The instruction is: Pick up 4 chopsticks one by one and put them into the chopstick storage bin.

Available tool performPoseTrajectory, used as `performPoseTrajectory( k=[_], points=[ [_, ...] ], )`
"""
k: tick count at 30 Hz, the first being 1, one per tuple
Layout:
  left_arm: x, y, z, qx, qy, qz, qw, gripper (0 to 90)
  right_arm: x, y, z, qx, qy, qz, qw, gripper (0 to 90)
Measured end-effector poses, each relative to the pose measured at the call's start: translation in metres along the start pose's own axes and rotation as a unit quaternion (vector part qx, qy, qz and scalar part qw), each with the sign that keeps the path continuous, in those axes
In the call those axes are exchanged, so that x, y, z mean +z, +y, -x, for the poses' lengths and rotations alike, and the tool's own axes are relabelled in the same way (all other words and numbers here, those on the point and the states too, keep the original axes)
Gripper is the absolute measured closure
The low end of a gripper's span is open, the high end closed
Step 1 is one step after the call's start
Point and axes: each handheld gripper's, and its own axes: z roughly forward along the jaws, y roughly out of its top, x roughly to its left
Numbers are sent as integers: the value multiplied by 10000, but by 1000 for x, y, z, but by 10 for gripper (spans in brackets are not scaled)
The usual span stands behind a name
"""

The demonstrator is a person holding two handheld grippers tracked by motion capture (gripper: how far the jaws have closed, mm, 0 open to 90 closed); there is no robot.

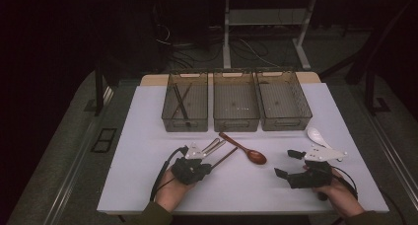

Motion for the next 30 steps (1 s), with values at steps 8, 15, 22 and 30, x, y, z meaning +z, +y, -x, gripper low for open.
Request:
performPoseTrajectory(
  k=[8,15,22,30],
  points=[
    [-11,4,-6,18,-121,92,9999,840,2,-1,-1,-47,32,-58,10000,154],
    [-20,9,-14,40,-161,197,9997,840,2,0,-1,-51,29,-65,10000,155],
    [-24,15,-19,65,-199,273,9994,840,2,-1,-1,-53,25,-59,10000,155],
    [-30,25,-28,17,-198,416,9989,840,2,-1,0,-50,10,-69,10000,155]
  ],
)
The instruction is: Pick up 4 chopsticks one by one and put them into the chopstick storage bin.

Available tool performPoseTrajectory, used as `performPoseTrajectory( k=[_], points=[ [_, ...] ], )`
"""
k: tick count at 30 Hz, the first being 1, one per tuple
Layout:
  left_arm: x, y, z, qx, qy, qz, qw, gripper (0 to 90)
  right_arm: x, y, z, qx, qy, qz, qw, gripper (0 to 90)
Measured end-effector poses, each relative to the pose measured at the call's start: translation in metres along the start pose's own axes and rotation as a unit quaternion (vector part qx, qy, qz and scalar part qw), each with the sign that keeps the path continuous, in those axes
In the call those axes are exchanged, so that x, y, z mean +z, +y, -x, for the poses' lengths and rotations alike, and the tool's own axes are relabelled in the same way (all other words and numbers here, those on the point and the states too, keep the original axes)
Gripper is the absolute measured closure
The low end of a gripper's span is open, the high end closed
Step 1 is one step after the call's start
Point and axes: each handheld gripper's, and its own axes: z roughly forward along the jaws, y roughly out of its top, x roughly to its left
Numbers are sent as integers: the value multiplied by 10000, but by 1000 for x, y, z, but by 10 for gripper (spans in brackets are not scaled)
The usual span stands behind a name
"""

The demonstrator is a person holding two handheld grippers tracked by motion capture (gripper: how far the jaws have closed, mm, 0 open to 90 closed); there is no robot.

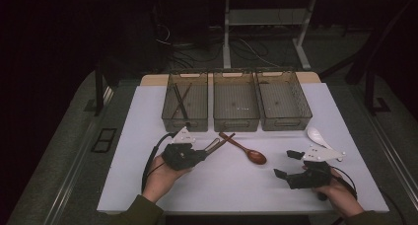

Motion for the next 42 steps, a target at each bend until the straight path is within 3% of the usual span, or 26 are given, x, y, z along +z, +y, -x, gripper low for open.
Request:
performPoseTrajectory(
  k=[17,28,33,42],
  points=[
    [-11,20,-37,-232,281,203,9991,840,0,0,0,-2,-31,-1,10000,154],
    [-13,47,-63,-260,524,306,9978,840,0,0,1,20,-31,1,10000,155],
    [-15,60,-75,-404,528,461,9967,840,0,0,1,22,-40,10,10000,155],
    [-14,85,-100,-408,840,537,9942,840,-1,0,1,10,-30,20,10000,155]
  ],
)
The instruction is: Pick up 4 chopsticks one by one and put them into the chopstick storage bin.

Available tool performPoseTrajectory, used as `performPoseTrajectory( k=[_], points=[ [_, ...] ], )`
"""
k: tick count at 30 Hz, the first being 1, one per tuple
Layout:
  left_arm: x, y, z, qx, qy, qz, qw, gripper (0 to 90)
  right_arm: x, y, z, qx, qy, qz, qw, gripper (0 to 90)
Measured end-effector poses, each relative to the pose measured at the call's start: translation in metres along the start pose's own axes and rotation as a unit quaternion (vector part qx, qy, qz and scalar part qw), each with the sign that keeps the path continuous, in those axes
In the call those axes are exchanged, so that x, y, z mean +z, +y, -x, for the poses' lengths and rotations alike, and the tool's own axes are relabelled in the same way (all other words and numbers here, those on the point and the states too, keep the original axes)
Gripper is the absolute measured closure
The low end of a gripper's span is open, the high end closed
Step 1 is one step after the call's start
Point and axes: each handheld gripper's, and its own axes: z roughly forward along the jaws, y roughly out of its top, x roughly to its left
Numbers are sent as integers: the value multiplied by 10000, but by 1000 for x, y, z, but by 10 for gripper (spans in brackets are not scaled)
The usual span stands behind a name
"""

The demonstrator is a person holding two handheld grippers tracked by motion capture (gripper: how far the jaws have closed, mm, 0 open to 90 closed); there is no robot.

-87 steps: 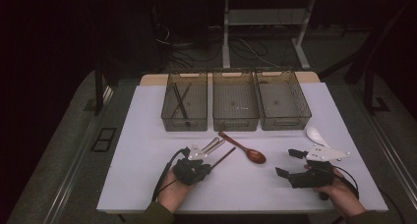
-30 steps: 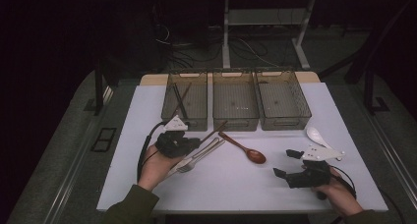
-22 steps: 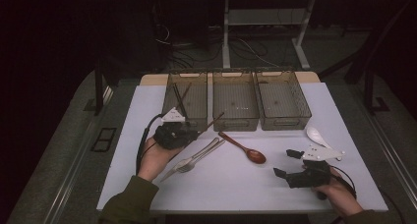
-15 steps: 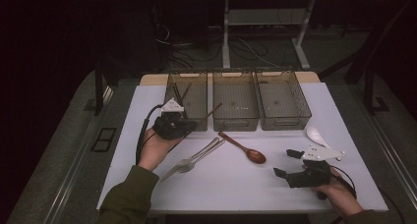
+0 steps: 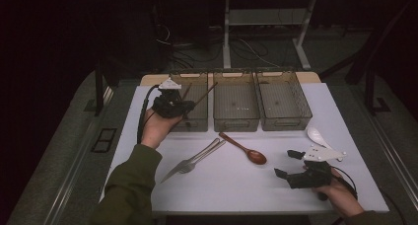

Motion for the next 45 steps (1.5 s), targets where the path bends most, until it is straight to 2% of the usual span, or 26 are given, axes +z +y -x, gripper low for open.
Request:
performPoseTrajectory(
  k=[3,6,11,14,21,27,32,33,35,38,41,45],
  points=[
    [3,9,-9,4,137,39,9999,840,0,0,0,6,-3,12,10000,155],
    [7,17,-18,-100,274,68,9996,840,0,0,0,9,-3,14,10000,155],
    [15,27,-33,-140,446,121,9988,840,0,0,0,13,0,19,10000,155],
    [23,29,-42,-252,535,152,9981,839,-1,0,0,12,-4,20,10000,154],
    [40,26,-61,-313,654,261,9970,839,-2,0,0,8,-1,31,10000,154],
    [55,17,-72,-393,825,20,9958,839,-2,0,0,1,10,36,10000,154],
    [65,13,-75,-442,905,-229,9947,838,-2,0,0,-8,16,28,10000,155],
    [67,12,-74,-454,929,-296,9942,838,-2,0,0,-7,16,32,10000,154],
    [72,11,-75,-535,1047,-510,9917,837,-2,0,0,-2,18,36,10000,155],
    [76,8,-76,-645,1102,-702,9893,835,-2,0,0,-12,15,36,10000,155],
    [77,9,-76,-732,1213,-720,9873,799,-3,0,0,-12,17,35,10000,154],
    [74,10,-76,-729,1224,-678,9875,728,-3,0,0,-18,15,39,10000,155]
  ],
)
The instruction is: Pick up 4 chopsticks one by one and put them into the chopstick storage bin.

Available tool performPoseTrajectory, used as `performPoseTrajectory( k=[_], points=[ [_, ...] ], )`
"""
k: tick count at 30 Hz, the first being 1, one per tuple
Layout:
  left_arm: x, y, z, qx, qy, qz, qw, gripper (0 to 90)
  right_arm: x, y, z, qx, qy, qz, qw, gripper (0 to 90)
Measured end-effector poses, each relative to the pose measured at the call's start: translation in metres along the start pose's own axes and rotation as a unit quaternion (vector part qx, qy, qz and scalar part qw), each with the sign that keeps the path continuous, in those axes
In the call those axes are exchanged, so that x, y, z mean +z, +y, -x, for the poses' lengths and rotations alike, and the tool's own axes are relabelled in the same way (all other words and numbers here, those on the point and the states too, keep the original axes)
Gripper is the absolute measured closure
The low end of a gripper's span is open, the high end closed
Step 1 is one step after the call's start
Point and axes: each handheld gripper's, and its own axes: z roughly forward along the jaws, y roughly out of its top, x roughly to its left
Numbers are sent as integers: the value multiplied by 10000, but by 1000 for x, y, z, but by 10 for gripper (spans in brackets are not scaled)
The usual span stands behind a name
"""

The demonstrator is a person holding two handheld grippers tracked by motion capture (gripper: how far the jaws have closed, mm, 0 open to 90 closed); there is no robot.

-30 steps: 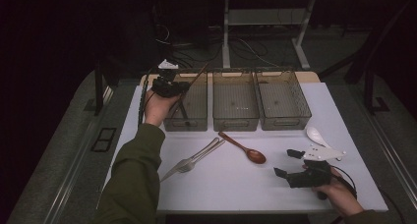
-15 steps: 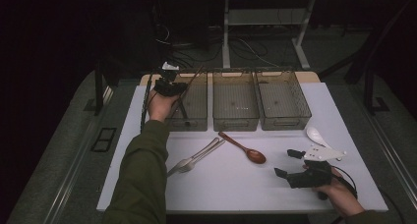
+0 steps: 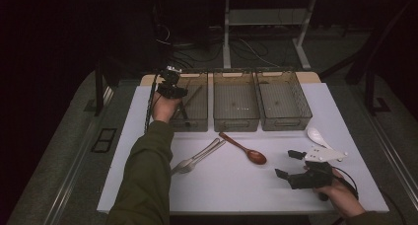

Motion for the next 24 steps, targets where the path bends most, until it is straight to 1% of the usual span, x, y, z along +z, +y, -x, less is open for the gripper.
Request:
performPoseTrajectory(
  k=[5,7,10,13,18,21,22,23,24],
  points=[
    [-8,2,2,65,-112,105,9999,647,0,0,0,4,-6,-8,10000,155],
    [-13,3,3,74,-197,161,9996,618,0,0,0,4,-10,-10,10000,155],
    [-21,4,5,66,-399,273,9988,570,0,0,0,0,-17,-13,10000,155],
    [-31,4,9,138,-488,398,9979,522,0,0,0,5,-23,-13,10000,155],
    [-49,4,18,331,-700,612,9951,480,0,0,0,-12,-28,-21,10000,155],
    [-59,2,25,406,-905,686,9927,463,0,0,0,-15,-31,-34,10000,155],
    [-62,2,26,490,-930,694,9920,455,0,0,0,-14,-33,-34,10000,155],
    [-65,1,28,484,-935,678,9921,446,0,0,0,-16,-33,-35,10000,154],
    [-69,-1,32,502,-983,713,9913,442,0,0,0,-14,-32,-38,10000,154]
  ],
)
